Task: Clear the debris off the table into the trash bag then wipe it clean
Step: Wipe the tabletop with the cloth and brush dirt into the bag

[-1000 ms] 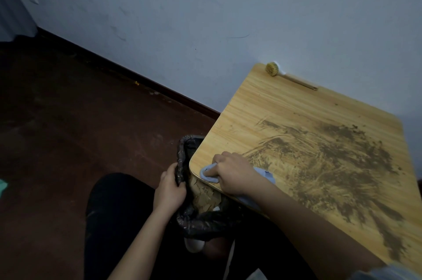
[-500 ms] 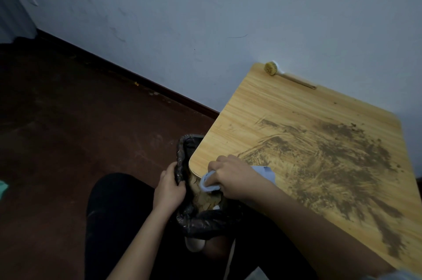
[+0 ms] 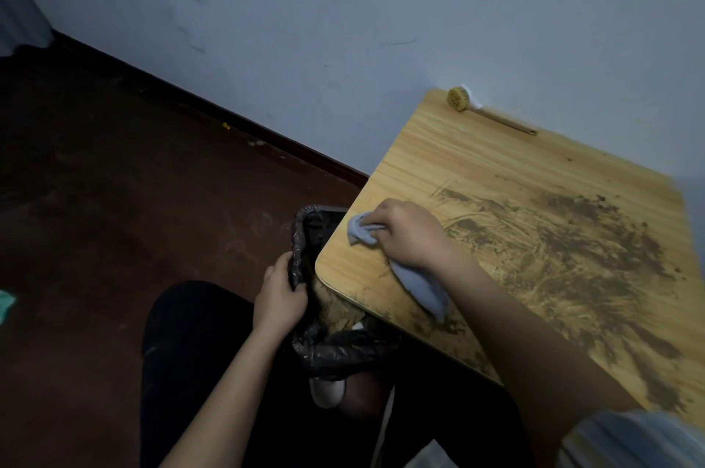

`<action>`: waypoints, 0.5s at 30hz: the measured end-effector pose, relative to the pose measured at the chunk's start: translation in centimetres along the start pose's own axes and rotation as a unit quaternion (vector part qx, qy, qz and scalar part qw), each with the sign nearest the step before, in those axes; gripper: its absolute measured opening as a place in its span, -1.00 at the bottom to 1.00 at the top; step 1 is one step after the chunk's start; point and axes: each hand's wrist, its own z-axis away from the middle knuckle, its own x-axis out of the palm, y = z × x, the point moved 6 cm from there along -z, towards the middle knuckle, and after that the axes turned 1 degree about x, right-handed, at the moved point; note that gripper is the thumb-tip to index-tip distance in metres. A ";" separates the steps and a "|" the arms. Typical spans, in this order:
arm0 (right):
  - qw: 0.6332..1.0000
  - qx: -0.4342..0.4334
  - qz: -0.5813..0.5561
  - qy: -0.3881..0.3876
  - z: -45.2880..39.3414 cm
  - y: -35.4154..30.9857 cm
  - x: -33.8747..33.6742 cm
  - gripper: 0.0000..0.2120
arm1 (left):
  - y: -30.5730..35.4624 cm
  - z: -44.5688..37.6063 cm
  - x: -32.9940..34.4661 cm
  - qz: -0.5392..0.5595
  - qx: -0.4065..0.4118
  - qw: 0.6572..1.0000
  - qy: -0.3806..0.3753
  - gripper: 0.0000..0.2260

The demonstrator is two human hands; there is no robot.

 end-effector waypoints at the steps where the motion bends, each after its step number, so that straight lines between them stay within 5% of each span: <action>1: 1.000 0.018 -0.001 0.008 -0.5 0.5 -0.3 -0.68 | 0.0 -0.2 0.0 0.000 -0.001 1.000 0.001 -0.51; 6: 0.991 0.124 -0.016 0.047 -3.8 4.0 -2.1 -0.83 | 0.1 -1.1 -0.2 -0.009 -0.003 1.000 0.003 -0.49; 15: 0.965 0.249 -0.010 0.076 -8.3 9.5 -2.1 -0.81 | 0.5 -3.0 -0.6 -0.030 0.005 1.000 0.005 -0.50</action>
